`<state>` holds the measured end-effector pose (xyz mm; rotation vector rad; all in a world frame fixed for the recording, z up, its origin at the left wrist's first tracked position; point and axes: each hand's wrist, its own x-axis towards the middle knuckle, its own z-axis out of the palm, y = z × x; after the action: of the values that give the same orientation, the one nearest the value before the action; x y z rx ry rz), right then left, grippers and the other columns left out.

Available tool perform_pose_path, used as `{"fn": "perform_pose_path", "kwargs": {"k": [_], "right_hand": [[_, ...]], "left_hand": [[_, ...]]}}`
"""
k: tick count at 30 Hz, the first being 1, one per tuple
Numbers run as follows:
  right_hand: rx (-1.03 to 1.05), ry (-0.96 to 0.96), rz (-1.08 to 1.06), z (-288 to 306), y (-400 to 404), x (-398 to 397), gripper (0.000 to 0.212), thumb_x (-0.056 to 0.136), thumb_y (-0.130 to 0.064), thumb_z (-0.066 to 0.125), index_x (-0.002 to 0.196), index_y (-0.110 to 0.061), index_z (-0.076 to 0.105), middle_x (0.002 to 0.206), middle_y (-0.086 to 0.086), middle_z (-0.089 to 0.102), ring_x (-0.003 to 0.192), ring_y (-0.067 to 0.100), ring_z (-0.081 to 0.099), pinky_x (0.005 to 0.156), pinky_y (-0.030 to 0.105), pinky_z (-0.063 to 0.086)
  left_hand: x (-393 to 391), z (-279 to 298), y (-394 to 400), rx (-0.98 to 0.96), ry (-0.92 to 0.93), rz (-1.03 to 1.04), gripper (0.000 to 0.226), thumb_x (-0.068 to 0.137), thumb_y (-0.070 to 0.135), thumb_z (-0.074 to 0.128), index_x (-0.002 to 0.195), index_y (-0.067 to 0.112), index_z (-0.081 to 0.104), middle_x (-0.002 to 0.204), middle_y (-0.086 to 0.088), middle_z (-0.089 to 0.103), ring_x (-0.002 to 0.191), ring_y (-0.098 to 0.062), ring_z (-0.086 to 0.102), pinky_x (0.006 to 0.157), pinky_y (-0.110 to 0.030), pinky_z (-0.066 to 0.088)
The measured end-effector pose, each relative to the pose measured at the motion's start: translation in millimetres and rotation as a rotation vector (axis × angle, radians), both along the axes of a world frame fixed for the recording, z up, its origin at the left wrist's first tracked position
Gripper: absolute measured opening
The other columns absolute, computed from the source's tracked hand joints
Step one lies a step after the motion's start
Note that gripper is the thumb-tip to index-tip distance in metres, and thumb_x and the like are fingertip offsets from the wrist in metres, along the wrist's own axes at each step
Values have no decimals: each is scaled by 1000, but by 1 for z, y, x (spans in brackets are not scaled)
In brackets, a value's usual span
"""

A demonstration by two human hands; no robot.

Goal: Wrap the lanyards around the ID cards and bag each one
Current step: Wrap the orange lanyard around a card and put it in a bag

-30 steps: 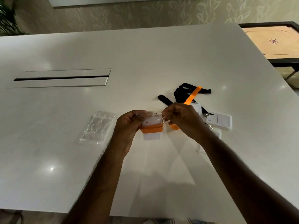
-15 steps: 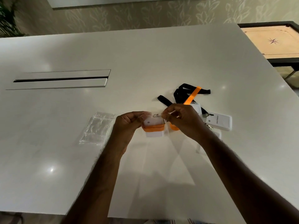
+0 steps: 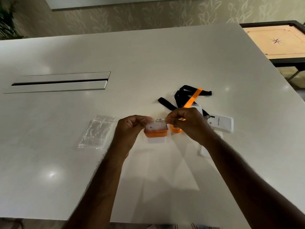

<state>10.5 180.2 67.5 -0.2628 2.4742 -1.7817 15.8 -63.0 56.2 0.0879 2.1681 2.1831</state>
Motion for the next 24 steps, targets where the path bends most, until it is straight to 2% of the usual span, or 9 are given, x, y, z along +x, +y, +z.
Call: {"fn": "perform_pose_path", "kwargs": {"k": [3,6,9,11,14,16,18,22,24], "right_hand": [[-60,-28,-9,0,1,2,9,90,-17,84,87,-25,84,88,-6,81,71,2,71,67,18,59],[-135,-99,-43,0,5,4,9,90,-16,85,91,-25,85,89,10,81,74,20,76,76,36,67],[-153,-117,-36,-2,10,4,9,91,-12,83,94,-21,84,89,13,81,79,30,79,81,45,67],[-142,-107,-33,-2,13,5,13,91,-11,83,90,-24,84,88,8,82,78,28,80,77,40,67],[-103,-81,-28,-3,17,6,11,91,-14,83,89,-25,84,88,-2,82,72,19,80,67,20,60],[-69,-76,-24,-4,20,6,6,91,-15,83,89,-21,83,88,-3,82,73,17,80,67,15,57],[-47,-93,-20,-6,24,6,3,92,-16,82,90,-19,82,88,-4,82,75,16,80,68,15,58],[-64,-123,-14,-9,29,6,5,93,-13,80,93,-17,83,90,-1,82,81,19,81,77,27,66],[-87,-135,-2,-11,32,6,4,94,-12,79,96,-13,83,91,2,82,83,20,81,79,29,66]], "left_hand": [[1,-1,1,-16,-3,15,14,90,21,75,101,18,84,104,-6,81,107,-23,75,98,-39,56],[2,-1,4,12,-13,23,15,91,16,77,104,14,83,106,-7,81,108,-23,75,99,-36,57],[4,0,5,49,-36,10,18,91,14,76,108,9,82,108,-10,81,109,-24,75,101,-37,58],[5,0,6,43,-36,-12,21,92,17,76,110,8,81,110,-10,80,111,-24,75,103,-38,57],[8,1,10,33,-24,-28,20,93,20,76,110,12,81,112,-9,80,113,-25,74,104,-40,54],[10,1,12,-10,-5,-55,19,94,23,74,110,17,82,113,-5,80,114,-22,73,103,-37,55],[13,2,16,-52,7,-78,19,94,28,74,109,21,81,112,-2,80,113,-20,74,100,-33,57],[16,1,29,-76,15,-41,23,83,38,82,103,28,82,104,1,81,103,-18,77,87,-26,60],[17,0,35,-108,29,4,21,80,44,81,98,33,82,99,4,82,99,-16,77,83,-23,60]]}}
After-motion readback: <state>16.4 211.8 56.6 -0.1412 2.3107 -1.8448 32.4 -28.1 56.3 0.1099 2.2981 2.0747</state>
